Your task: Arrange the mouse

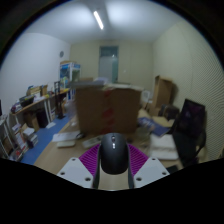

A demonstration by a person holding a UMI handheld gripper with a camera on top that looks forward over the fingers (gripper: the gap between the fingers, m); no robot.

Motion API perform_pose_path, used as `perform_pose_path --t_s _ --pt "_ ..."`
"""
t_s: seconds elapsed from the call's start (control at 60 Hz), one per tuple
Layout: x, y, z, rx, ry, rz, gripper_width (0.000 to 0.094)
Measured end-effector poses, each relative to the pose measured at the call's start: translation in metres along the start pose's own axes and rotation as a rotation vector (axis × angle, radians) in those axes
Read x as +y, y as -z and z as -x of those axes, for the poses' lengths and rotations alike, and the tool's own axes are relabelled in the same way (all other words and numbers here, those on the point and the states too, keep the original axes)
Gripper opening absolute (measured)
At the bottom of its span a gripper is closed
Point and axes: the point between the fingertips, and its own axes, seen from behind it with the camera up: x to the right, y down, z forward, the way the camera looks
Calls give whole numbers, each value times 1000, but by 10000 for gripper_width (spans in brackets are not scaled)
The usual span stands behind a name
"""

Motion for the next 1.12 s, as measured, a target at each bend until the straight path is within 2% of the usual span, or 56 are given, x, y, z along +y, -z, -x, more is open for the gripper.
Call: perform_pose_path --t_s 0.067,0.117,0.167,0.25,0.35,0.5,0.517,0.533,0.55,0.567,0.6,0.617,0.633,0.667,0.767,0.783,0.817,0.933,1.117 --pt "-35 15 -71 63 9 -84 394" --pt "-34 21 -128 124 30 -105 392" --pt "-20 22 -171 161 36 -66 390" --pt "39 11 -211 139 -2 22 393" --pt "127 -5 -213 96 -4 154 392" --pt "213 -19 -209 51 -77 293 398" --pt "221 -19 -209 49 -79 310 432" --pt "226 -20 -208 48 -81 282 472" --pt "220 -22 -208 45 -75 260 439" --pt "222 -22 -208 44 -73 265 445" --pt "216 -15 -207 37 -69 272 478" --pt "217 -20 -208 28 -66 279 548" --pt "219 -20 -207 19 -62 290 521" --pt "221 -20 -206 5 -60 309 539" --pt "222 -3 -200 -41 -110 390 901" --pt "221 0 -201 -42 -118 395 853" --pt "218 8 -205 -38 -133 399 814" --pt "203 48 -218 -40 -164 385 837" --pt "213 135 -252 15 -180 431 835"
